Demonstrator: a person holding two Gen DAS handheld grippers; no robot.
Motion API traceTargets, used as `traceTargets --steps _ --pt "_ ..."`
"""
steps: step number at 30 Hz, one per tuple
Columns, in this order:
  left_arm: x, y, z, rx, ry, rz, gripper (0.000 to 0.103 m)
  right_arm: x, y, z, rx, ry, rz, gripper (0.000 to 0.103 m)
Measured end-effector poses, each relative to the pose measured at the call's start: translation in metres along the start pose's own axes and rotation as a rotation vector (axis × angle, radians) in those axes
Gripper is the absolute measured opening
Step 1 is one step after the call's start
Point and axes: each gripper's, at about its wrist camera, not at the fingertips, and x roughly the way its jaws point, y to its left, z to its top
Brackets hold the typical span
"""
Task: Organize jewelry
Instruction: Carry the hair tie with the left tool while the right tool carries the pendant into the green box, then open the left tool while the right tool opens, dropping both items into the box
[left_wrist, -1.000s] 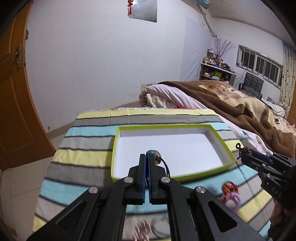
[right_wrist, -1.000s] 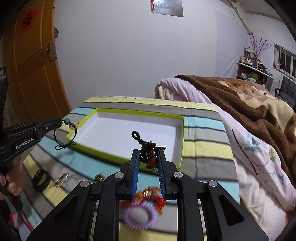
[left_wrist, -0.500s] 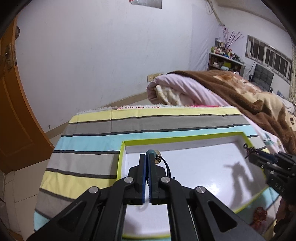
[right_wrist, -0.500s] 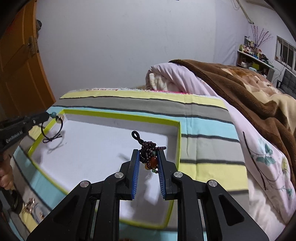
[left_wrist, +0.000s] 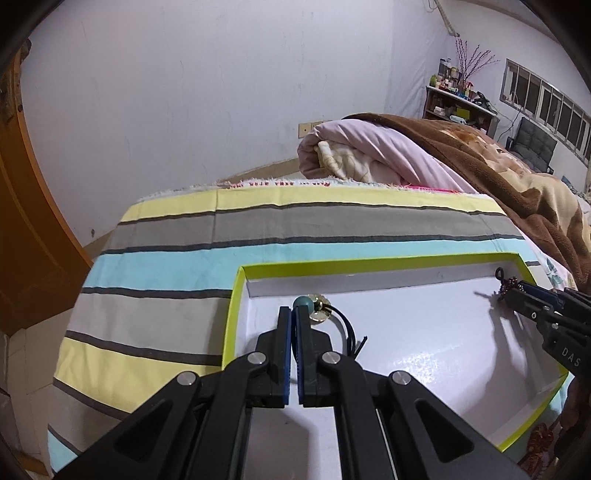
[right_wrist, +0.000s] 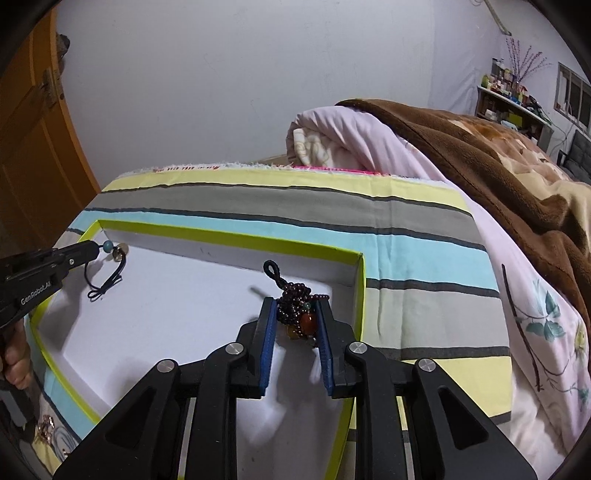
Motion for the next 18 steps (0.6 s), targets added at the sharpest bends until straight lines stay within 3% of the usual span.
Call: traceTargets --steps 4,8,18 --pt "-0.008 0.001 -0.001 0.000 -0.013 -0.022 0.004 -0.014 0.001 -0.002 0.004 -0.029 0.006 0.038" --pt "-0.026 0.002 -0.006 -0.017 -0.045 -0.042 0.025 -0.032 0.002 -0.008 0.008 -0.057 0.017 0.041" --pt "-0.095 -0.005 -0.037 -0.029 -0.136 -0.037 0.028 -0.113 0.016 -0.051 0.021 -0.165 0.049 0.041"
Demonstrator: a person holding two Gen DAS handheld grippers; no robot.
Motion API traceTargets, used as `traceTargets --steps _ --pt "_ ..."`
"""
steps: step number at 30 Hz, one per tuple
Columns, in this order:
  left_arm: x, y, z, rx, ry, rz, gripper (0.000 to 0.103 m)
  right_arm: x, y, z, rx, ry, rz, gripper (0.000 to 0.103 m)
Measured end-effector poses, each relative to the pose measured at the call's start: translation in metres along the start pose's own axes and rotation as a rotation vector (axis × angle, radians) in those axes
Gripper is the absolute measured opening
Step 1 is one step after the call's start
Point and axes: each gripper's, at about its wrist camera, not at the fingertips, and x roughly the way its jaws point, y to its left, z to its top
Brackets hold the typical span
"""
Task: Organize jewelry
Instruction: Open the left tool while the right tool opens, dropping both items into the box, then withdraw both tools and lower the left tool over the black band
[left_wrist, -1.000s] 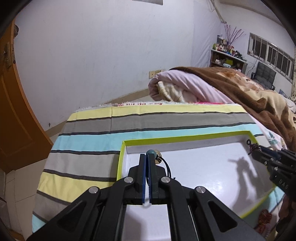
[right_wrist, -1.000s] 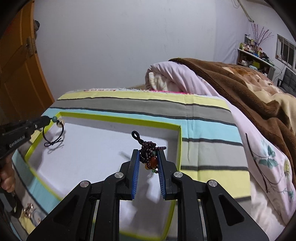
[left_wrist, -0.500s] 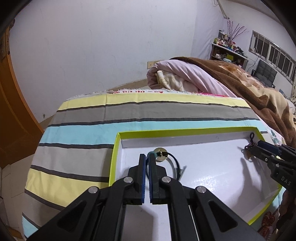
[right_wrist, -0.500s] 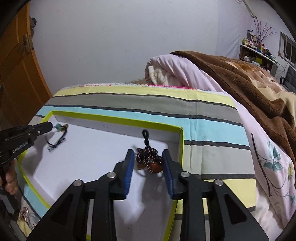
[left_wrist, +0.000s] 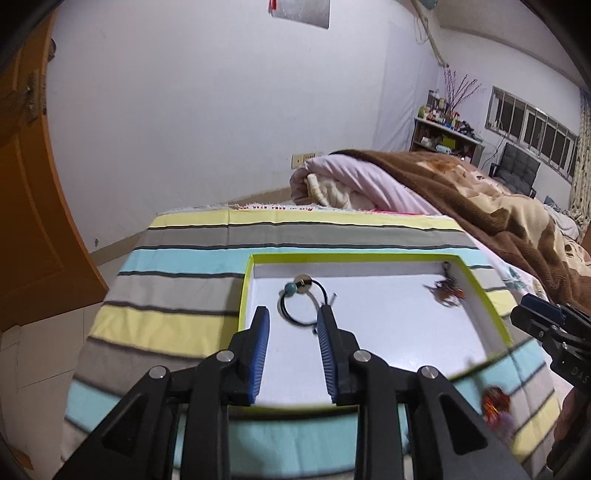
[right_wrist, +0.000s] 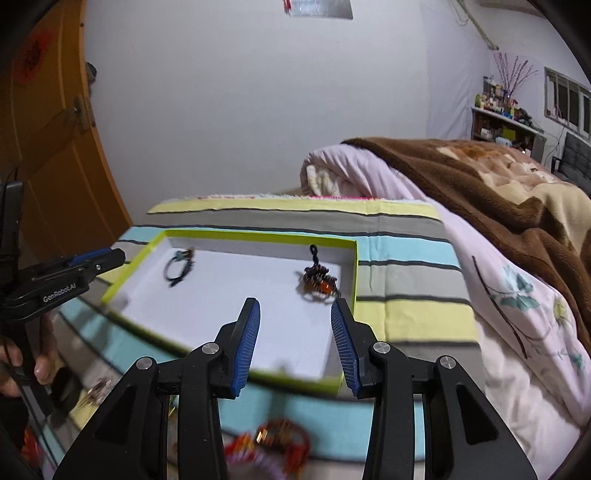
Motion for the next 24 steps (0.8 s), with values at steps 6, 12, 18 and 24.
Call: traceTargets --steps 6,12,18,24 --pt "-0.049 -0.012 -0.032 0.032 -0.055 0.005 0.028 -0.044 0.017 -0.029 -0.032 -0.038 0.011 0.041" --pt "-0.088 -0.017 -0.061 0.039 -0.086 -0.012 0.028 -0.079 0.031 -0.060 -0.045 -0.060 0.030 0.041" --pt "-0.113 -0.018 -0.087 0.042 -0.100 -0.022 0.028 -0.104 0.040 -0.086 -0.040 -0.075 0.041 0.041" --pt "-0.129 -0.018 -0.111 0.029 -0.104 -0.030 0.028 -0.118 0.046 -0.103 -0.049 -0.070 0.032 0.041"
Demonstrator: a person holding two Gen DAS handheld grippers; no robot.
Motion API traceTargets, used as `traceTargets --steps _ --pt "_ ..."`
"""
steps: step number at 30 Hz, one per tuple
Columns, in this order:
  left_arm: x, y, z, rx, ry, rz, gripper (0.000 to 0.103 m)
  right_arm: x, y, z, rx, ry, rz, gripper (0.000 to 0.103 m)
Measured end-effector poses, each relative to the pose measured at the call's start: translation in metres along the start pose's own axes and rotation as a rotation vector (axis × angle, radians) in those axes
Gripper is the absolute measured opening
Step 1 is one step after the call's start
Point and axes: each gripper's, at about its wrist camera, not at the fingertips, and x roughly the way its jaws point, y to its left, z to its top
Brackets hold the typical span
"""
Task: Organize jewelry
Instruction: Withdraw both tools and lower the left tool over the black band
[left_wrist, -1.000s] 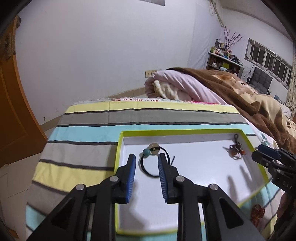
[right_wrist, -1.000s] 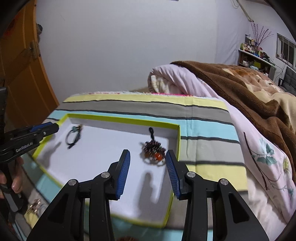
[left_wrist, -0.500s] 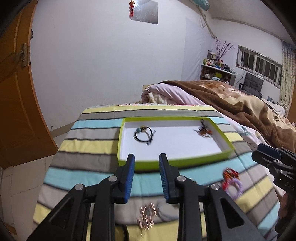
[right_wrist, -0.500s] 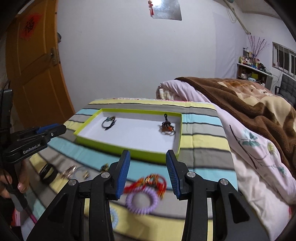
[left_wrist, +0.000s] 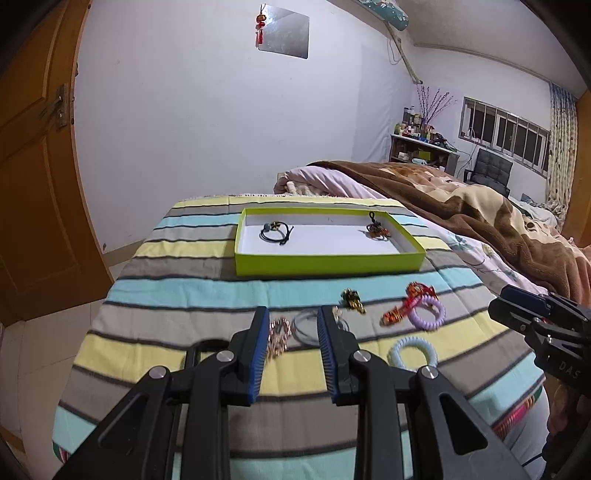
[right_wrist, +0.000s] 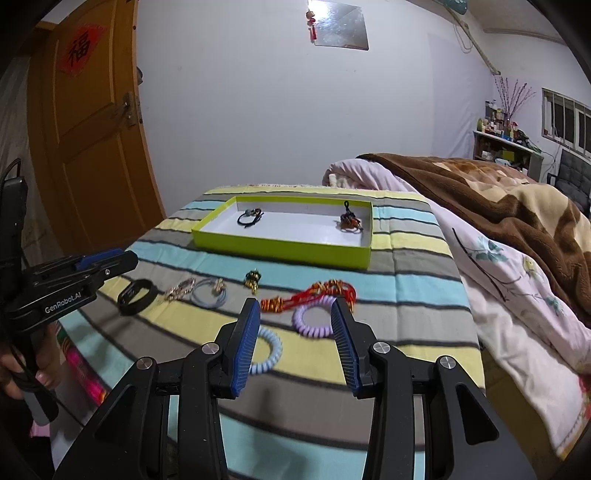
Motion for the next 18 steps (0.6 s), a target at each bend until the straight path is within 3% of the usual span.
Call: traceTargets --steps 18 --pt "-0.015 0.008 -0.027 -0.022 0.001 0.027 0.028 0.000 -0.007 -0.017 0.036 0.042 0.003 0.040"
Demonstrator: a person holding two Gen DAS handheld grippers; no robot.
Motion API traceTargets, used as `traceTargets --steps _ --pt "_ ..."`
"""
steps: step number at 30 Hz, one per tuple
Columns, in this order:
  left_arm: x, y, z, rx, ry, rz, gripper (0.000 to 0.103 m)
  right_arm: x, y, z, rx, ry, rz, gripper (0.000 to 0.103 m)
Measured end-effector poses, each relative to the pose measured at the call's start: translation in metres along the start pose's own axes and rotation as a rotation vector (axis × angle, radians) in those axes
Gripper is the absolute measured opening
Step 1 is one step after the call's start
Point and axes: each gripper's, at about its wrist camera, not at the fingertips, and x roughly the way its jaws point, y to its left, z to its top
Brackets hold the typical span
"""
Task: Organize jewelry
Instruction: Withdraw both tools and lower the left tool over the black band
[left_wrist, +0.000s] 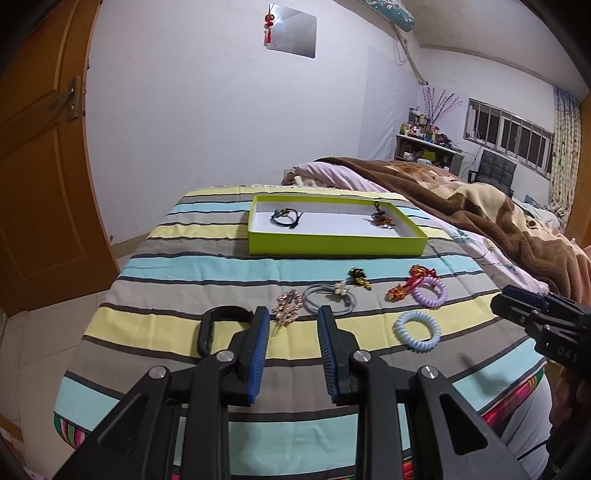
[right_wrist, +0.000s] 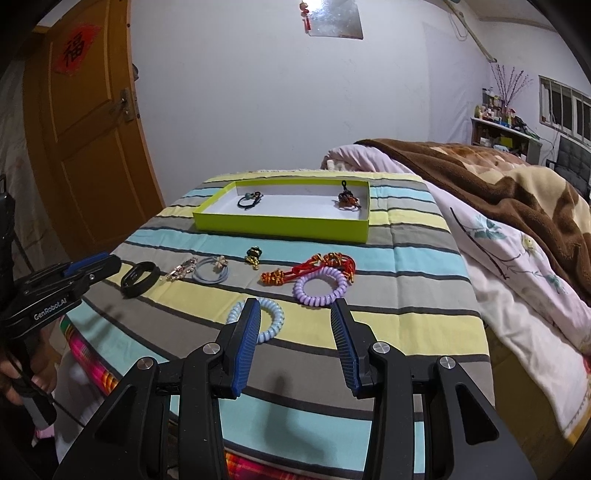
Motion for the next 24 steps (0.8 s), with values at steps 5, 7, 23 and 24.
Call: traceTargets --steps 5,7,23,24 --pt "0.005 0.011 -0.002 -0.022 0.007 0.031 0.028 0.010 -0.007 0.001 0.017 0.022 -0.015 0.036" --pt "0.009 0.016 -0.002 -0.031 0.012 0.047 0.028 0.015 -0.010 0.002 0.023 0.029 -0.022 0.036" --pt "0.051 0.054 -0.011 -0.086 0.104 0.168 0.028 0.066 -0.026 0.011 0.068 0.118 -0.060 0.029" --pt "0.054 0.055 -0.011 -0.085 0.111 0.168 0.028 0.070 -0.028 0.011 0.074 0.126 -0.058 0.029"
